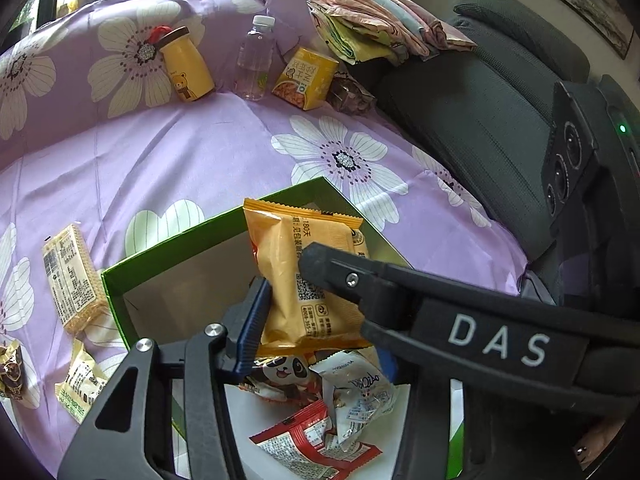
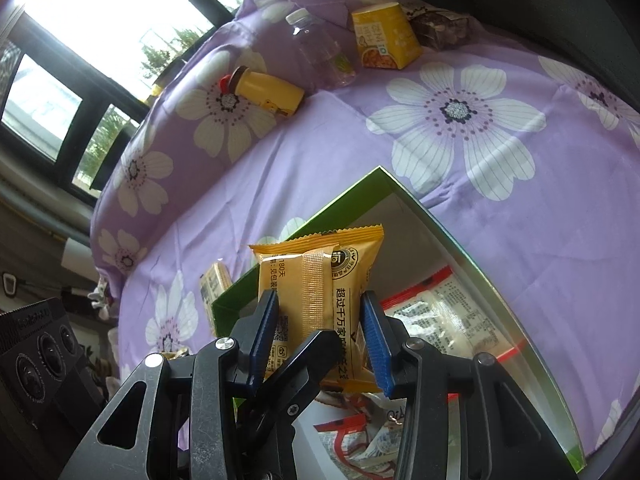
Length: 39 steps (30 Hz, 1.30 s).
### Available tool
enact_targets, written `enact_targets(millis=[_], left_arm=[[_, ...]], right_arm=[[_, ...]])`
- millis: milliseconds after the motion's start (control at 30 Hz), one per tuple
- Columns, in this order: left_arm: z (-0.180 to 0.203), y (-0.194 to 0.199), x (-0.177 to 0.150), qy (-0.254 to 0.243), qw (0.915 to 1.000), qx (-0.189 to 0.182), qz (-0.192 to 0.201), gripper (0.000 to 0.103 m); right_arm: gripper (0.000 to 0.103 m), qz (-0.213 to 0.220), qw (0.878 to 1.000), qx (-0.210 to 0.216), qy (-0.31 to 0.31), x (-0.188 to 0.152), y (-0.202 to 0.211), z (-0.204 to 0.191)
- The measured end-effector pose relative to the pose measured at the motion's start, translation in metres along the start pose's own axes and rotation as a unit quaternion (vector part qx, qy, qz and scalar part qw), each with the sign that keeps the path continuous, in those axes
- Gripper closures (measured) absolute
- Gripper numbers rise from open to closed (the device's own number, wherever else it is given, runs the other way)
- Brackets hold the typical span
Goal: Organize snacks
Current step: 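Lift and carry the yellow biscuit packet with the right tool over the box, then lower the biscuit packet into the box and open the right tool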
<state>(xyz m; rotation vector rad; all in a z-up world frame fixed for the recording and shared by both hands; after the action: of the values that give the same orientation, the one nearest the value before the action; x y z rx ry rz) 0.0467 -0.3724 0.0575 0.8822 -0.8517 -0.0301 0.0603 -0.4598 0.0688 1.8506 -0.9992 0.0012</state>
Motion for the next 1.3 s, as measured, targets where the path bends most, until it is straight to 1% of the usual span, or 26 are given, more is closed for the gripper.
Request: enact_targets(millis=[133,533,833,967,1033,1167,1300], left_arm=[[-0.001,-0.008,-0.002,0.009,0.9999,-0.008,-0.003,0.063],[-0.004,-0.026,-0.009,0.032,0.9991,-0.019,-0.02,0.067],[-0.005,-0.033,-0.012,0.043,0.9986,-0.015,-0.026,0.067],[-0.008,-0.038,-0.015,0.049,0.9981,-0.006,-0.038,0.066],[-0.01,-0.04,-0.018,0.054,0.9976,0.0,-0.044,0.064],[-0.015,-0.044,-0.022,0.061,0.9964,0.01,-0.058,0.062],[-0.019,-0.042,-0.022,0.073,0.9956,0.01,-0.059,0.063]], right_arm=[[0.058,-0.001,1.0,-0.021,-0.009,0.001,-0.004,0.011],[0.058,-0.015,0.998,-0.04,-0.038,0.0,-0.014,0.033],[0.058,-0.021,0.997,-0.057,-0.049,-0.001,-0.019,0.041],[0.058,-0.025,0.996,-0.063,-0.056,-0.002,-0.023,0.044],[0.058,-0.029,0.996,-0.067,-0.059,-0.003,-0.026,0.046],[0.058,-0.032,0.994,-0.093,-0.055,-0.004,-0.03,0.049],[0.058,-0.032,0.993,-0.1,-0.049,-0.005,-0.03,0.05]])
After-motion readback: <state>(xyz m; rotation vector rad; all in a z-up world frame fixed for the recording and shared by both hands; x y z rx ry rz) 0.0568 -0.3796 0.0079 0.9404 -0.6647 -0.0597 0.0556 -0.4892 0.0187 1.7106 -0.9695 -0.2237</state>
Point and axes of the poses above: each gripper's, at about its wrist camera, not at the fingertips, and y roughly against the way its jaws point, z to its right, x to its top, the point moved 8 cm from there along -y, roughly the way its jaws point, and after that the axes turned 4 degrees about z, right-handed, at the moved point
